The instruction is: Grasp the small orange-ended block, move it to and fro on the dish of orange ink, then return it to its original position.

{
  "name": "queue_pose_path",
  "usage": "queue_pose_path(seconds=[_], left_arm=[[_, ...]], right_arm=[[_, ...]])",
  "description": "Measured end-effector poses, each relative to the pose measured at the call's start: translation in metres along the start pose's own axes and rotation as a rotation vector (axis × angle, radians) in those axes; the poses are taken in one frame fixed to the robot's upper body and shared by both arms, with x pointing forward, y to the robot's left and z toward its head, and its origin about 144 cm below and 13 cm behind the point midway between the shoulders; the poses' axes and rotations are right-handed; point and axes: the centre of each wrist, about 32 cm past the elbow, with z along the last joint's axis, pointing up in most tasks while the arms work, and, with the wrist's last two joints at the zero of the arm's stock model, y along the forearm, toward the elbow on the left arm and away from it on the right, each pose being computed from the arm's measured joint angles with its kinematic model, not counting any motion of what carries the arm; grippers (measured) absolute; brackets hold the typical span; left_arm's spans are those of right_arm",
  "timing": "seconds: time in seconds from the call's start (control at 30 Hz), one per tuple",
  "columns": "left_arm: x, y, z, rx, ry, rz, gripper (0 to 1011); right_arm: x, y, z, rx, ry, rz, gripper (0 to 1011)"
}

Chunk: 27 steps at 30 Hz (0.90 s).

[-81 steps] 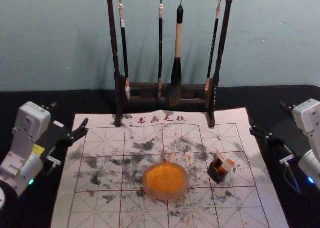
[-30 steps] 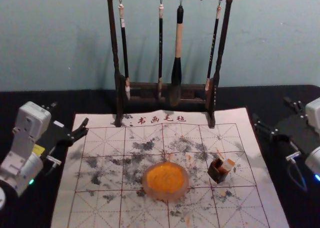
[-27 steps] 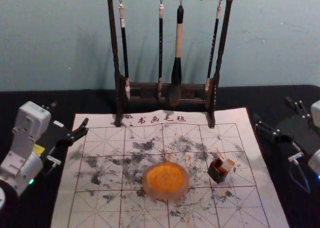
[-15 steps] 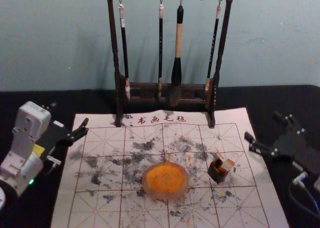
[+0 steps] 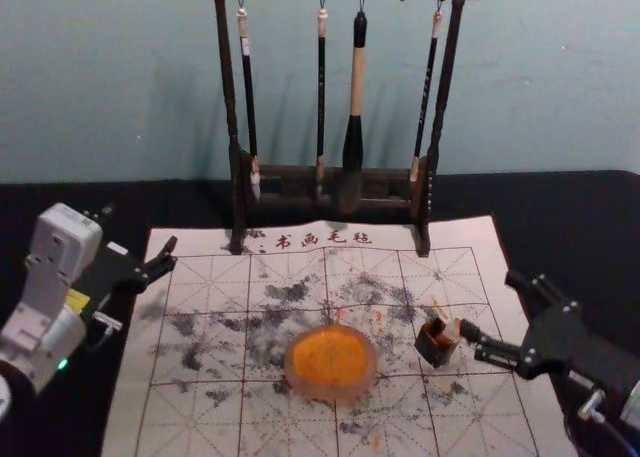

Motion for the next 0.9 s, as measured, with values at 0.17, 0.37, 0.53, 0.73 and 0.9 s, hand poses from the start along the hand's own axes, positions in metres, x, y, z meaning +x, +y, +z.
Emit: queue_pose_path(seconds=[0.17, 0.37, 0.53, 0.73, 0.9], left_arm=[[0.000, 0.000, 0.000, 0.000, 0.000, 0.000, 1001], [0.000, 0.000, 0.000, 0.000, 0.000, 0.000, 1001], [0.000, 0.000, 0.000, 0.000, 0.000, 0.000, 1001], [0.000, 0.000, 0.000, 0.000, 0.000, 0.000, 1001], [0.000, 0.000, 0.000, 0.000, 0.000, 0.000, 1001]], right_arm=[[-0.001, 0.002, -0.004, -0.043, 0.013, 0.033, 1002], [0.002, 0.010, -0.008, -0.108, 0.037, 0.054, 1002], [0.007, 0.017, -0.011, -0.138, 0.058, 0.053, 1002], [0.013, 0.024, -0.013, -0.149, 0.068, 0.048, 1002], [0.016, 0.027, -0.014, -0.155, 0.074, 0.047, 1002]])
